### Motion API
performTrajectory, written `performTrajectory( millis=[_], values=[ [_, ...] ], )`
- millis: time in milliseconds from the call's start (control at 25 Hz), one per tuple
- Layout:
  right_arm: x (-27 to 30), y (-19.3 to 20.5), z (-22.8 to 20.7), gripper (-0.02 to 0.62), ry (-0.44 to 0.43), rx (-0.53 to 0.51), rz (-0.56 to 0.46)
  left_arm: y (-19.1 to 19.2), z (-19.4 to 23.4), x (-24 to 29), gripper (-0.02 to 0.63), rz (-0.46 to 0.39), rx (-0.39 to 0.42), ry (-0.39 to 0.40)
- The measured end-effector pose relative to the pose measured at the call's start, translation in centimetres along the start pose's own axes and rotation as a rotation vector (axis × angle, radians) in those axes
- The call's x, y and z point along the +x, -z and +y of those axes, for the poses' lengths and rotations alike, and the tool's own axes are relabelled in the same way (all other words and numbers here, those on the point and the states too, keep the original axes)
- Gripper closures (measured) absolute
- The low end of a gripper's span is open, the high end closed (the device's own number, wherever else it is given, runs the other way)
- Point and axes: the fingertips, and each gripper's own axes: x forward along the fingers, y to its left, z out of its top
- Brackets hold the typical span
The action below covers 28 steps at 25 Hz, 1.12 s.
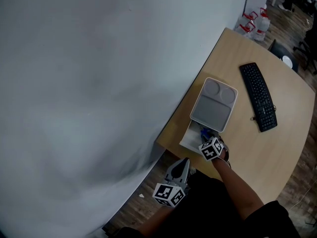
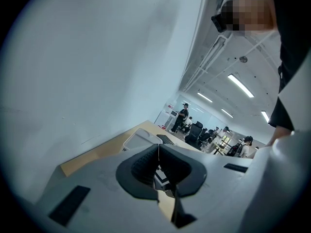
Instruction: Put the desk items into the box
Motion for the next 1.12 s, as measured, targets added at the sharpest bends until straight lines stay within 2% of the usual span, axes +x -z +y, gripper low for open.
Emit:
performTrajectory(
  millis=[120, 280, 480, 720, 840, 960, 1120],
  values=[
    [0.0, -0.2, -0.1, 0.420, 0.005, 0.015, -0.025, -0.1, -0.1, -0.1, 0.591, -0.004, 0.005, 0.000],
    [-0.5, -0.6, -0.4, 0.420, -0.007, 0.089, -0.101, -0.4, -0.1, -0.7, 0.591, -0.015, 0.016, 0.003],
    [-3.5, -1.5, -0.6, 0.427, -0.015, 0.135, -0.182, -1.6, -0.6, -1.9, 0.591, -0.046, 0.033, 0.005],
    [-10.4, -2.5, 0.3, 0.464, 0.003, 0.202, -0.306, -2.9, -2.0, -3.8, 0.591, -0.098, 0.073, 0.045],
    [-14.1, -2.3, 1.4, 0.524, 0.008, 0.220, -0.359, -3.2, -2.8, -4.8, 0.591, -0.106, 0.097, 0.056],
    [-18.4, -1.7, 2.4, 0.532, 0.020, 0.251, -0.404, -3.3, -4.2, -5.6, 0.591, -0.104, 0.116, 0.084],
    [-22.9, 0.3, 2.7, 0.532, 0.068, 0.293, -0.454, -1.8, -6.0, -5.3, 0.591, -0.086, 0.078, 0.156]
  ],
)
